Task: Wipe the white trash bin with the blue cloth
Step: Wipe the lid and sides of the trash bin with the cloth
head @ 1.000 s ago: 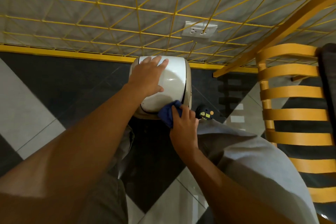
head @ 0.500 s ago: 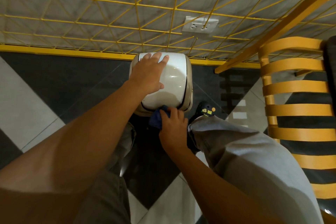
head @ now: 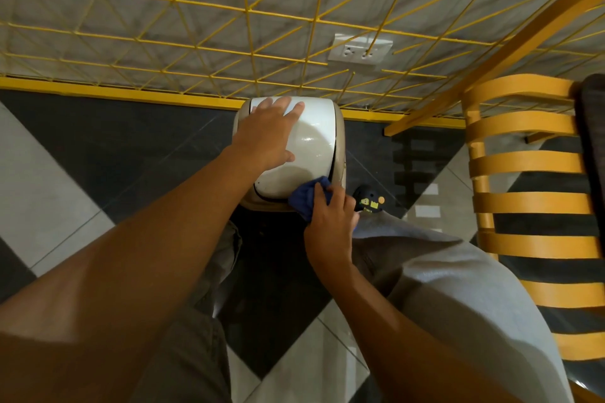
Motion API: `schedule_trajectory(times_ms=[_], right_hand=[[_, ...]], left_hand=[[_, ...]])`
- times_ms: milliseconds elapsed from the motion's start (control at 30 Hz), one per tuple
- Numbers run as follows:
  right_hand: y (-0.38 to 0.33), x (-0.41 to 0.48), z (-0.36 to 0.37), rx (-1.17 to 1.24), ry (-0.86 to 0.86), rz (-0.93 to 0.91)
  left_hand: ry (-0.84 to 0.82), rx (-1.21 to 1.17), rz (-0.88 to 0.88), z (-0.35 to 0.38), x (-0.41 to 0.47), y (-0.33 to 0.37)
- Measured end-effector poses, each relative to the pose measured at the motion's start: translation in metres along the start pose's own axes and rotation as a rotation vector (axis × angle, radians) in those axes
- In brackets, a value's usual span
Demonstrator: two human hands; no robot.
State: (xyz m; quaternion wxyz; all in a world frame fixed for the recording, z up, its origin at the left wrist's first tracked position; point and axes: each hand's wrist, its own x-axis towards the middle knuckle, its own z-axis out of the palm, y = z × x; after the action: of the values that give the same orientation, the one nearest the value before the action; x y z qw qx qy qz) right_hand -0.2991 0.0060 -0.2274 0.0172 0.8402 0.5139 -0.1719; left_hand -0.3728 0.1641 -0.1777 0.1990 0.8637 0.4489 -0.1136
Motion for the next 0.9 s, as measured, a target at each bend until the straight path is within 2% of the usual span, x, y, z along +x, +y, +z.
schedule_trajectory(times_ms=[67,133,167,233,333,533,667,733,900], right_hand=[[0.002,0.001,0.002,0.039,-0.015,-0.017],[0.002,0.000,0.004,0.225,-0.093,0.021],[0.001,-0.001,0.003,0.365,-0.072,0.058],[0.000,-0.001,-0.004,0.576,0.097,0.130],[-0.008,0.006,-0.020,0.753,0.217,0.202],[-0.016,0.007,-0.012,0.686,0.037,0.320],[-0.019,-0.009,0.001,0.747,-0.054,0.374],[-0.023,-0.008,-0.004,0.781,-0.038,0.390],[-0.032,0.013,-0.029,0.909,0.141,0.403]], left_hand=[[-0.006,-0.005,0.000,-0.001,0.000,0.000],[-0.012,-0.011,-0.005,-0.001,-0.001,0.001],[-0.014,-0.012,-0.007,-0.002,-0.001,0.001],[-0.013,-0.014,-0.010,-0.001,-0.001,0.002],[-0.016,-0.019,-0.012,-0.001,-0.001,0.002],[-0.006,-0.017,-0.016,0.002,0.001,0.001],[-0.004,-0.014,-0.007,0.003,0.001,-0.001],[-0.001,-0.012,-0.008,0.004,0.002,-0.002],[-0.003,-0.013,-0.012,0.006,0.004,-0.002]])
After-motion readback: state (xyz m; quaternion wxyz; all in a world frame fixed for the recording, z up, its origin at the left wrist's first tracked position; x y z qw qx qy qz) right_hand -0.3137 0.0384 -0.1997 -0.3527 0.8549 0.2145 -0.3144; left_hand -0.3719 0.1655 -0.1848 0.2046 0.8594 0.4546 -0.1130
